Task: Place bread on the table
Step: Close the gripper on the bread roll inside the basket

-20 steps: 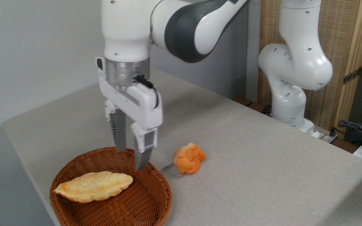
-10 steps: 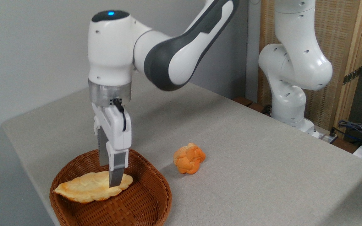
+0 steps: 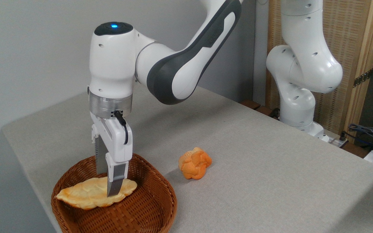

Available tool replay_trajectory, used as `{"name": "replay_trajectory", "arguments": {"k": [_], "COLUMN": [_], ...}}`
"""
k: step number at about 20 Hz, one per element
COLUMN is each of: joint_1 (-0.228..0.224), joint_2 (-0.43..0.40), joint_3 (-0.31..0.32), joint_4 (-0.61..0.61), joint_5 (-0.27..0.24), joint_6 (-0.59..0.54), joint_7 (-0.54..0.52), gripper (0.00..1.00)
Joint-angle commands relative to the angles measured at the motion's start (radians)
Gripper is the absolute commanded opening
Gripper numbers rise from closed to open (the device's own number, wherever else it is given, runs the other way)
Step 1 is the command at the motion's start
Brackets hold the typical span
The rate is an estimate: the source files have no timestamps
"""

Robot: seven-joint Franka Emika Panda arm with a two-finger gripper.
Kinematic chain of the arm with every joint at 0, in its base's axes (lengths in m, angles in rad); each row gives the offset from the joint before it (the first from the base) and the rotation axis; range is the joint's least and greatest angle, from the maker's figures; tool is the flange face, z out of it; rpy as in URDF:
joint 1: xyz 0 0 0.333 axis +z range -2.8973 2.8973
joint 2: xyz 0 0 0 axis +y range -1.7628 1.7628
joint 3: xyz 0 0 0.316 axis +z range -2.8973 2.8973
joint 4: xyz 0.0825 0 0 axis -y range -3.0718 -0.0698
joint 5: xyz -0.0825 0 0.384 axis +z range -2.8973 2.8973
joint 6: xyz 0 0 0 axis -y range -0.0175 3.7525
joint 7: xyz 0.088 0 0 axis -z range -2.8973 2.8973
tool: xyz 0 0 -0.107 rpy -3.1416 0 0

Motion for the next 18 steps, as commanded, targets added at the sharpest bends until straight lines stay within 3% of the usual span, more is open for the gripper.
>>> {"name": "replay_trajectory", "arguments": {"k": [1,12,15,18], "joint_1": [0.0,0.001,0.0,0.001], "joint_2": [0.026,0.05,0.05,0.049], "joint_3": [-0.001,-0.001,-0.001,-0.001], "joint_4": [0.013,0.013,0.013,0.013], "joint_5": [-0.022,-0.019,-0.019,-0.019], "joint_6": [0.047,0.058,0.057,0.056], "joint_7": [0.016,0.016,0.019,0.019], "gripper": [1.0,0.98,0.48,0.42]}}
